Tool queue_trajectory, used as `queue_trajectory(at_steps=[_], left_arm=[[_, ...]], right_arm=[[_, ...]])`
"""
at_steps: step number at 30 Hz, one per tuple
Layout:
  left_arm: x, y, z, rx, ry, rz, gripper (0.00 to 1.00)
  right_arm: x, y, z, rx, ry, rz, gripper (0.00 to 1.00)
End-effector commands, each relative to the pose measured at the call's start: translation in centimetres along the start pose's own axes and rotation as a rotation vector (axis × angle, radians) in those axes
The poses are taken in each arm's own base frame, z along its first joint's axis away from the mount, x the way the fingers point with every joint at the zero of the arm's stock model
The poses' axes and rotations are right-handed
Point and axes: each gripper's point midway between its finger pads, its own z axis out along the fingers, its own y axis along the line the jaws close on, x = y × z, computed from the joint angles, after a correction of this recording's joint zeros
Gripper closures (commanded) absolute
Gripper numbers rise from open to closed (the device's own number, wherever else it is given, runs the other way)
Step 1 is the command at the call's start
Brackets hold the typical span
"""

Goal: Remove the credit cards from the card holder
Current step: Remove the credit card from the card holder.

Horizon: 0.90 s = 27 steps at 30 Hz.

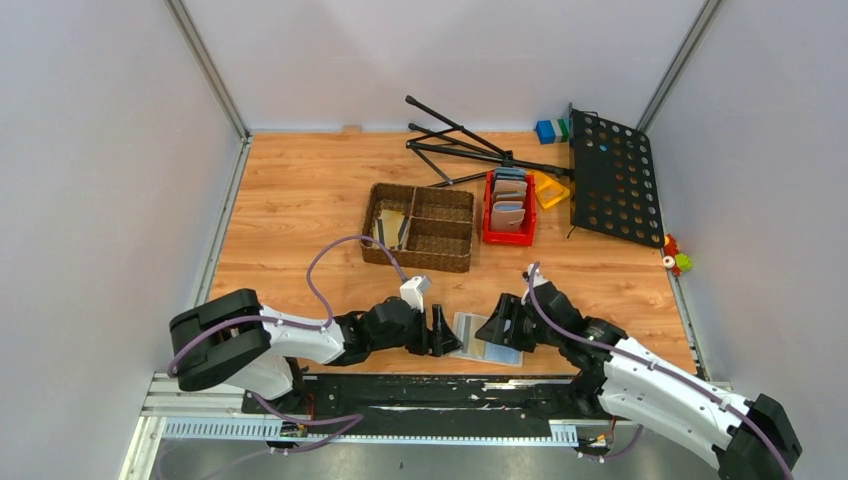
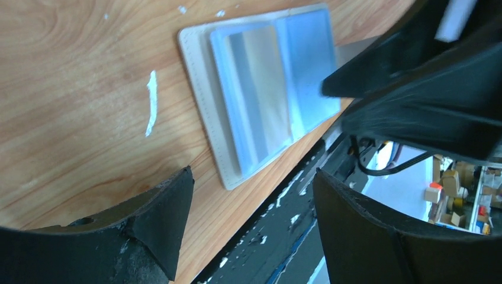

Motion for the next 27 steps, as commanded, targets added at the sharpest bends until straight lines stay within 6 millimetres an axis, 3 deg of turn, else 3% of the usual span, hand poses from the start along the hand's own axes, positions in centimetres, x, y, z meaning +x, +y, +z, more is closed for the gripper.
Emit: queue_trajectory(at_steps=[1,6,9,19,27], left_arm=[[0.5,0.0,0.3,0.004,0.032,-0.035,0.20],[-0.1,0.2,-0.1,-0.004,0.017,-0.026,0.20],[-0.1,0.3,-0.2,-0.010,0.024,-0.026,0.19],[0.1,0.9,-0.3,-0.026,0.031,-0.007,0.19],[-0.3,2.0,-1.0,-0.003,0.014,-0.064,0.19]], right_arm=[[-2.8,0.7,-2.5,0.110,-0.064,-0.073,0.37],[-4.2,-1.9,-5.9,0.369,-0.095,-0.048,0.18],[-3.3,-3.5,-6.7,0.482,-0.039,-0.033,0.16],[0.0,-5.9,-3.1,0.453,0.081,-0.019,0.17],[0.0,-5.7,0.1,0.425,0.118,-0.048,0.23]])
